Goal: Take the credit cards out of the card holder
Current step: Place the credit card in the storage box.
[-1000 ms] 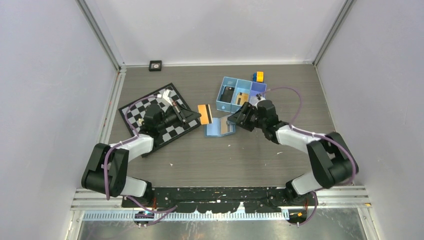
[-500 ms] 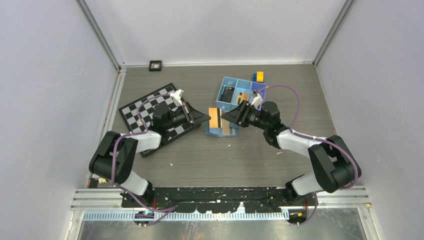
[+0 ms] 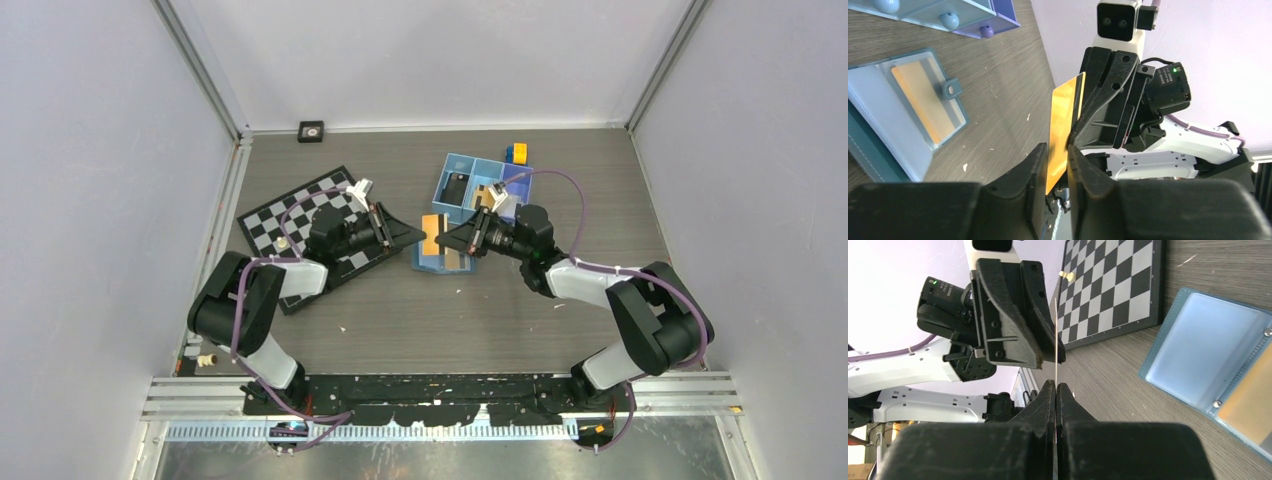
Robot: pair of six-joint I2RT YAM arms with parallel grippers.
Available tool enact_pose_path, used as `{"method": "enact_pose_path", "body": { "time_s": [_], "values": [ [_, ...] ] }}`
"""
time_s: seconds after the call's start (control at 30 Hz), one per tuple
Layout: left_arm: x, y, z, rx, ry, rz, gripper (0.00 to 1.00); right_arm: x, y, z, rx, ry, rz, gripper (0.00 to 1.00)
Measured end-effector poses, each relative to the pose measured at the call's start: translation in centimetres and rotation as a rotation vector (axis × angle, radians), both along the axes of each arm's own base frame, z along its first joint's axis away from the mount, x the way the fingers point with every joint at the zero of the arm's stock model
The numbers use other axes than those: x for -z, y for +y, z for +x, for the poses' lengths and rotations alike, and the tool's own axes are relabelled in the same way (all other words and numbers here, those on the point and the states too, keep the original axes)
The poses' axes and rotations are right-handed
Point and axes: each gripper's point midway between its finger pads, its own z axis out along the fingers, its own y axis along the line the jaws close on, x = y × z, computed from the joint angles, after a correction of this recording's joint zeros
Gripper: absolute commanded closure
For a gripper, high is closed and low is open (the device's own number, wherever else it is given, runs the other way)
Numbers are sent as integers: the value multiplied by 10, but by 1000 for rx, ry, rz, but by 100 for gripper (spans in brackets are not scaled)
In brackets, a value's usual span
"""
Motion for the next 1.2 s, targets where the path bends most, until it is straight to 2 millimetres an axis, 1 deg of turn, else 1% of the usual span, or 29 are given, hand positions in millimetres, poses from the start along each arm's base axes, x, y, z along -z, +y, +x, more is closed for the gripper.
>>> {"method": "enact_pose_path", "body": {
  "time_s": [0.07,0.17,0.27,0.3,0.43,0.5,0.53,0.57,0.7,0.77,0.83,0.93,1.03,1.2],
  "values": [
    [2,0,0,1,4,7,64,4,-2,2,15,12,-12,100],
    [10,-1,1,2,31,44,60,15,-11,9,68,43,-58,100],
    [20,2,3,-13,54,100,56,27,-31,20,159,74,-132,100],
    [23,3,3,-19,58,120,53,28,-38,23,188,76,-156,100],
    [25,13,3,-66,30,225,32,28,-56,37,287,66,-243,100],
    [24,22,4,-107,8,283,17,25,-63,46,334,62,-287,100],
    [22,27,4,-132,-10,316,6,23,-66,51,356,60,-307,100],
    [20,33,3,-158,-27,346,1,21,-70,56,378,58,-323,100],
    [9,52,4,-256,-78,422,0,12,-81,77,448,57,-362,99],
    [6,58,7,-293,-96,442,0,12,-88,89,484,69,-378,100],
    [9,62,9,-316,-92,459,0,15,-95,100,515,87,-395,99],
    [16,65,9,-328,-68,482,0,21,-101,115,541,116,-421,100],
    [21,67,9,-335,-57,493,0,26,-104,132,561,131,-443,100],
    [28,69,8,-338,-41,503,0,35,-103,150,564,148,-481,99]
  ]
}}
